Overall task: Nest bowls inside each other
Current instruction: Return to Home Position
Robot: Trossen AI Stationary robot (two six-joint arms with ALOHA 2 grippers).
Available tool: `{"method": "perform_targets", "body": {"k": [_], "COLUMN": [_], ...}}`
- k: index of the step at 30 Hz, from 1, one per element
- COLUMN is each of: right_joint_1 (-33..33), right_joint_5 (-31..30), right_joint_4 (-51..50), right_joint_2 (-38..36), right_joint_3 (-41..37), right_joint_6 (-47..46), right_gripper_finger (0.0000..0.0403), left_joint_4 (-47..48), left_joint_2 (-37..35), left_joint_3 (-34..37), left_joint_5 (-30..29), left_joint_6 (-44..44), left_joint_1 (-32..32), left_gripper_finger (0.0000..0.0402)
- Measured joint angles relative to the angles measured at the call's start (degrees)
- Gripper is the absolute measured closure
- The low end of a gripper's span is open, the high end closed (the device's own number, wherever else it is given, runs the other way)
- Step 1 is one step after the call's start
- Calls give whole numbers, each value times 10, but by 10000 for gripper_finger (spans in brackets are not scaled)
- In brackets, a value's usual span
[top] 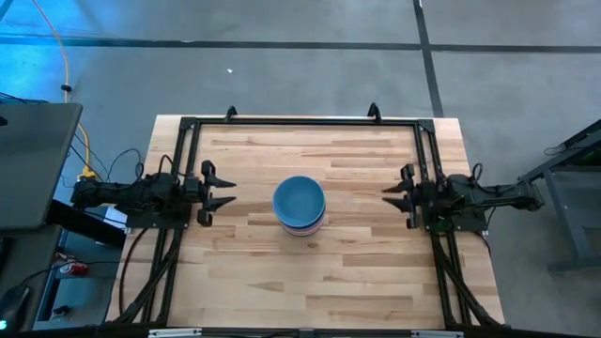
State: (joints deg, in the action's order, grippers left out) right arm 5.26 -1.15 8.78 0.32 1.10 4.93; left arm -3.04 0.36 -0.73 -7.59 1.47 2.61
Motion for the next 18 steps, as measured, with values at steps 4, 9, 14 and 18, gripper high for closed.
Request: {"method": "perform_targets", "body": {"k": [4, 9, 14, 18], "right_joint_1": [0, 0, 0, 0], "right_joint_5": [-82, -95, -77, -47], "right_joint_4": [-23, -70, -77, -77], "right_joint_2": [0, 0, 0, 0], "right_joint_3": [0, 0, 0, 0], "right_joint_6": [-40, -50, -50, -50], "right_gripper_finger": [311, 311, 311, 311], "left_joint_4": [11, 14, 14, 14], "left_joint_2": [0, 0, 0, 0], "left_joint_3": [0, 0, 0, 0], "left_joint_5": [0, -1, -5, -5], "left_joint_6": [9, 22, 22, 22], "left_joint_1": [0, 0, 0, 0], "left_gripper_finger": [229, 229, 229, 229]}}
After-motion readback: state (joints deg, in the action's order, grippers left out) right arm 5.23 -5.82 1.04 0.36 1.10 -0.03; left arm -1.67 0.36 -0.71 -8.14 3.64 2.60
